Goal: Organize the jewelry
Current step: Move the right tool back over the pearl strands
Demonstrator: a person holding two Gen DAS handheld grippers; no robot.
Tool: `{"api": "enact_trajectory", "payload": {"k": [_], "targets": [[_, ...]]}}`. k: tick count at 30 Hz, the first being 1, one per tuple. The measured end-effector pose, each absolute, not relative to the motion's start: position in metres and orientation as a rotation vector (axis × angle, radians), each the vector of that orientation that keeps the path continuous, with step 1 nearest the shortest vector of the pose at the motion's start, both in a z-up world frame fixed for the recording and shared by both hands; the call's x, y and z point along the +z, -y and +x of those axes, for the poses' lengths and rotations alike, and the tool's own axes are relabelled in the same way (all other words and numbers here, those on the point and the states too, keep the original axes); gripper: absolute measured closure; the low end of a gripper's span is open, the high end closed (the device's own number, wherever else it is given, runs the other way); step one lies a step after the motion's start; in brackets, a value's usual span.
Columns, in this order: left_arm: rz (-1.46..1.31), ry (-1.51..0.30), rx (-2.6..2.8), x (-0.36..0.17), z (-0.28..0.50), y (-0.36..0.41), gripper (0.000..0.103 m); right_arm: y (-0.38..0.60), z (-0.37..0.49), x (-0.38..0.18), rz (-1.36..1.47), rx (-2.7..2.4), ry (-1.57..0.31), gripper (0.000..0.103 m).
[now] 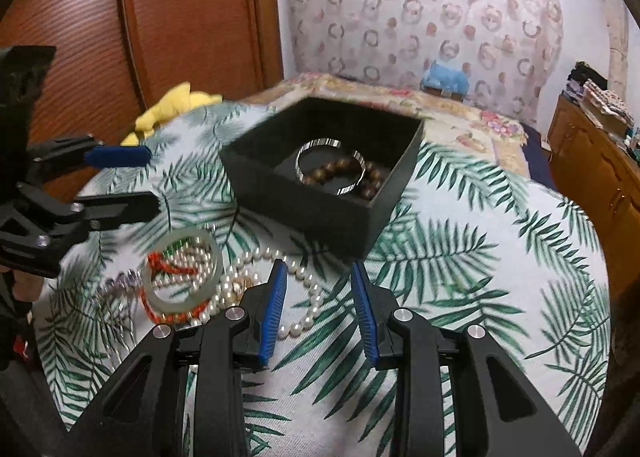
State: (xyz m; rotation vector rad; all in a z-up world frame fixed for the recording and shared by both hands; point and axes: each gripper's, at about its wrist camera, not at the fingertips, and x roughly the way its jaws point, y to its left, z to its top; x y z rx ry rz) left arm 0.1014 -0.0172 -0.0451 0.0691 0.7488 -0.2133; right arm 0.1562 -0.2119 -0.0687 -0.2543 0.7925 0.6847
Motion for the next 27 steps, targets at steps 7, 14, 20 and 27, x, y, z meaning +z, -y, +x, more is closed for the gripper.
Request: {"api": "enact_trajectory", "payload": {"k": [7, 14, 20, 27], "targets": [[0.026, -0.78, -0.204, -0.062, 0.088, 0.0, 0.03, 0.205, 0.162, -0.084, -0.305, 0.661, -0.85, 0.08], [-0.009, -0.803, -0.212, -0.072, 0.087, -0.007, 0.03, 0.21, 0.166, -0.086, -0.304, 0.625, -0.844, 0.093], [-0.024, -0.824, -0.252, -0.078, 0.09, -0.002, 0.058, 0.208, 0.164, -0.087, -0.325, 0.612, -0.837, 0.093], [-0.033, -0.866, -0.275, -0.088, 0.104, 0.004, 0.086, 0.207, 0.163, -0.087, -0.326, 0.611, -0.836, 0.093]]}}
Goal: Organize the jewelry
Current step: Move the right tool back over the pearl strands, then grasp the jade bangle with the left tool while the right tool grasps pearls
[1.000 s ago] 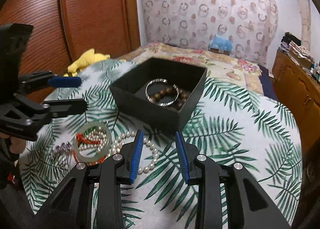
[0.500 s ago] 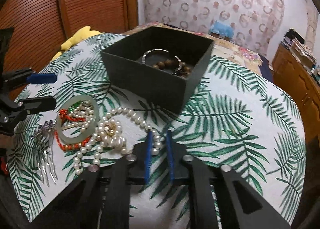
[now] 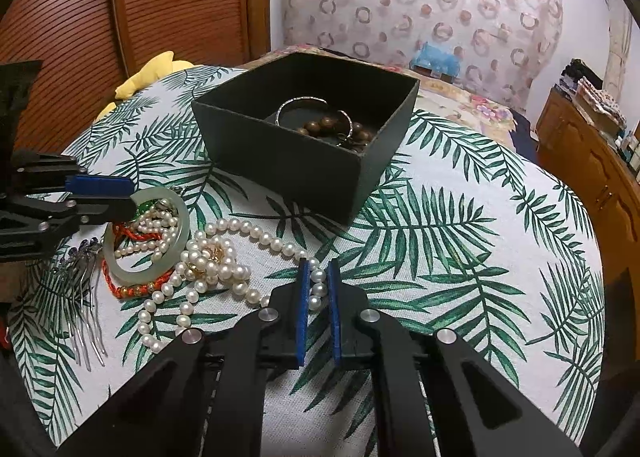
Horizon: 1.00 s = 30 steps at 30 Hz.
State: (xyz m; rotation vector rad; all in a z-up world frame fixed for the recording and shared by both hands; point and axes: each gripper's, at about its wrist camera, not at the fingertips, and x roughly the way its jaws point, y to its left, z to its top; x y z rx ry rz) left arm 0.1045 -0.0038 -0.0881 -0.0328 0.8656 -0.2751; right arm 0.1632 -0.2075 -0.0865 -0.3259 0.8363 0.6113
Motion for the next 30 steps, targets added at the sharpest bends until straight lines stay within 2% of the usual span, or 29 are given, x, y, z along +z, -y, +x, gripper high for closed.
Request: {"api": "enact_trajectory", "payload": {"k": [7, 11, 30], "targets": [[0.004, -0.879, -0.259, -0.09, 0.114, 0.01, 0.088, 0.209, 0.163, -0.086, -0.331, 0.609, -0.833, 0.093], [0.027, -0.864, -0.247, -0.089, 0.114, 0.012, 0.095, 0.209, 0.163, -0.086, -0.332, 0.609, -0.833, 0.093], [-0.024, -0.635, -0.202, -0.032, 0.061, 0.003, 0.096, 0.21, 0.163, -0.086, -0.317, 0.615, -0.838, 0.093]]}}
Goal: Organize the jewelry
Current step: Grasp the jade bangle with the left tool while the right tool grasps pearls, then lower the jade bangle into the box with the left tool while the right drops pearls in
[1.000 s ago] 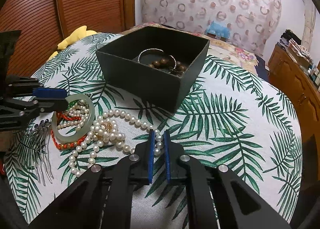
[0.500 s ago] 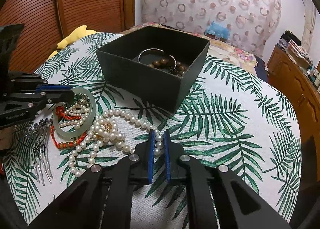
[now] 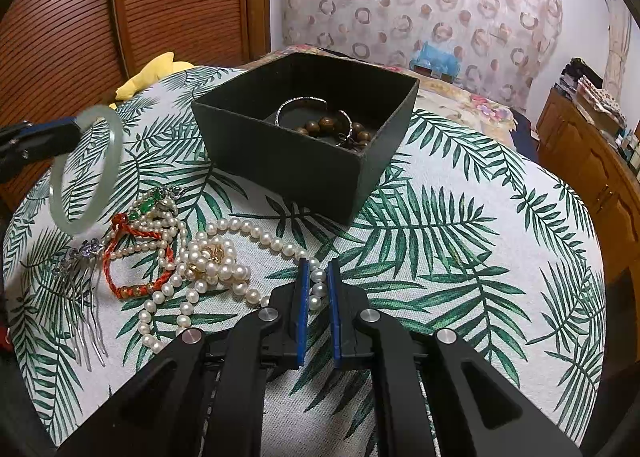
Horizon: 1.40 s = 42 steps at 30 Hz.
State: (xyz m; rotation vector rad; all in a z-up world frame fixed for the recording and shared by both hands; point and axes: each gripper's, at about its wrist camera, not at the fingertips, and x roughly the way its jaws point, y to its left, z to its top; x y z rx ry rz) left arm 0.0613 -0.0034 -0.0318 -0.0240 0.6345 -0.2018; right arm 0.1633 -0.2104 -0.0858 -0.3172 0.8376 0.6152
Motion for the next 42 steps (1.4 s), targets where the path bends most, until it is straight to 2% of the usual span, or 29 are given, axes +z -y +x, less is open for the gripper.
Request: {"api": "enact_trajectory", "payload": {"k": [11, 29, 42], "targets": [[-0.029, -0.59, -0.198, -0.022, 0.05, 0.001, 0.096, 0.212, 0.162, -0.084, -0.299, 0.615, -0.832, 0.095], [-0.049, -0.528, -0.198, -0.001, 0.035, -0.007, 0.096, 0.209, 0.122, 0.039, -0.308, 0.656, -0.569, 0.095], [-0.035, -0.517, -0.206, 0.006, 0.039, -0.004, 0.096, 0.212, 0.12, 0.094, -0.31, 0.651, -0.46, 0.095]]}}
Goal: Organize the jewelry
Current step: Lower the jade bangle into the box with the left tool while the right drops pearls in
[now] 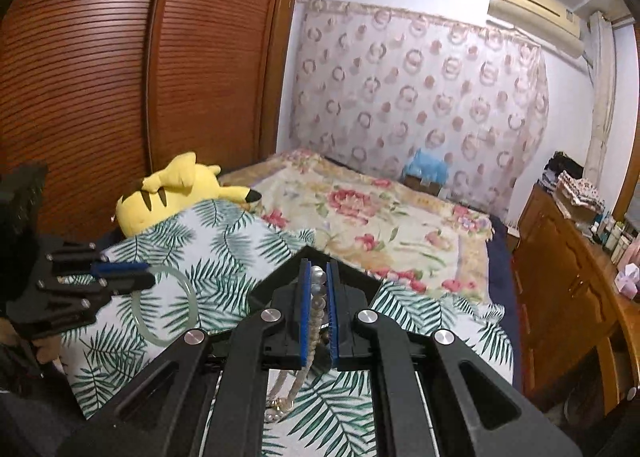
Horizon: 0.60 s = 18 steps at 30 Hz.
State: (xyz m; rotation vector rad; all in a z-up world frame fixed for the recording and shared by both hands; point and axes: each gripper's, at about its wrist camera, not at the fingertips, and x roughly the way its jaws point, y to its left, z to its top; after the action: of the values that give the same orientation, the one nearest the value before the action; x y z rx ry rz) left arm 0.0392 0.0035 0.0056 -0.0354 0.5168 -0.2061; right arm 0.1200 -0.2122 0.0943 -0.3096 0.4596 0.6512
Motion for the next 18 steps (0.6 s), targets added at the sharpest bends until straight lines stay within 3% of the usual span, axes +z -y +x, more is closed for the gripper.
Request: {"api": "enact_trajectory", "payload": {"k": [18], "targets": [[0.013, -0.533, -0.205, 0.009, 0.089, 0.006, 0.096, 0.203, 0.174, 0.144, -0.302, 0.583, -0.396, 0.095]]}}
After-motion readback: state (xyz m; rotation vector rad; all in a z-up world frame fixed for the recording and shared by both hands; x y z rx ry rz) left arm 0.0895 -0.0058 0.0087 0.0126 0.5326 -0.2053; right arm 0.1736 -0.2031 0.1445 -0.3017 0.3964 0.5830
